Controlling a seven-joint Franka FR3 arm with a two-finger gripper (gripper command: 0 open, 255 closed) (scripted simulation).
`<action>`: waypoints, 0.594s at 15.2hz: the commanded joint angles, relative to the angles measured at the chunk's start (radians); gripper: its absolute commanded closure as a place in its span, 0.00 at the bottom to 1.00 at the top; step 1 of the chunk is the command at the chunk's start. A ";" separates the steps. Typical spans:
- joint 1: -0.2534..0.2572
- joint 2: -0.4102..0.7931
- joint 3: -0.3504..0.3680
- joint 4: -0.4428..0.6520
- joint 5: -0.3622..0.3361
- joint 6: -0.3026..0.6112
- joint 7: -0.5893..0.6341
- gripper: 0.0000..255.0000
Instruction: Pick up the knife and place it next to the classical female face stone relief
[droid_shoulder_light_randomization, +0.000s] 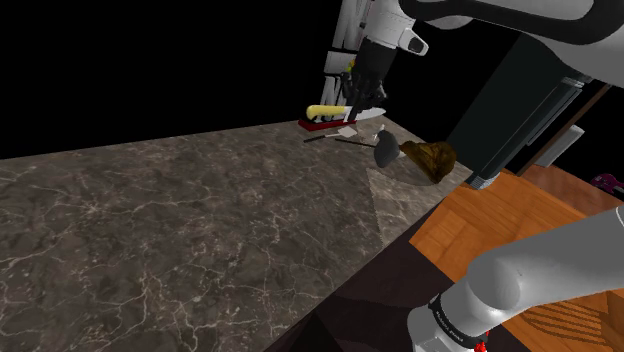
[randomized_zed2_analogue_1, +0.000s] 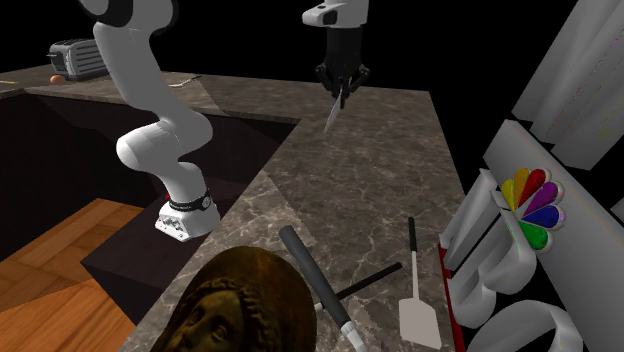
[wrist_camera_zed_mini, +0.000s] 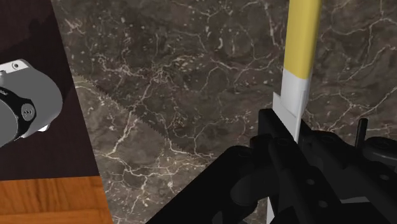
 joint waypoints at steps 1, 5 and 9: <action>-0.005 -0.072 -0.041 -0.062 0.020 -0.009 -0.055 1.00; -0.016 -0.180 -0.124 -0.162 0.027 -0.026 -0.157 1.00; -0.029 -0.271 -0.207 -0.244 0.013 -0.046 -0.254 1.00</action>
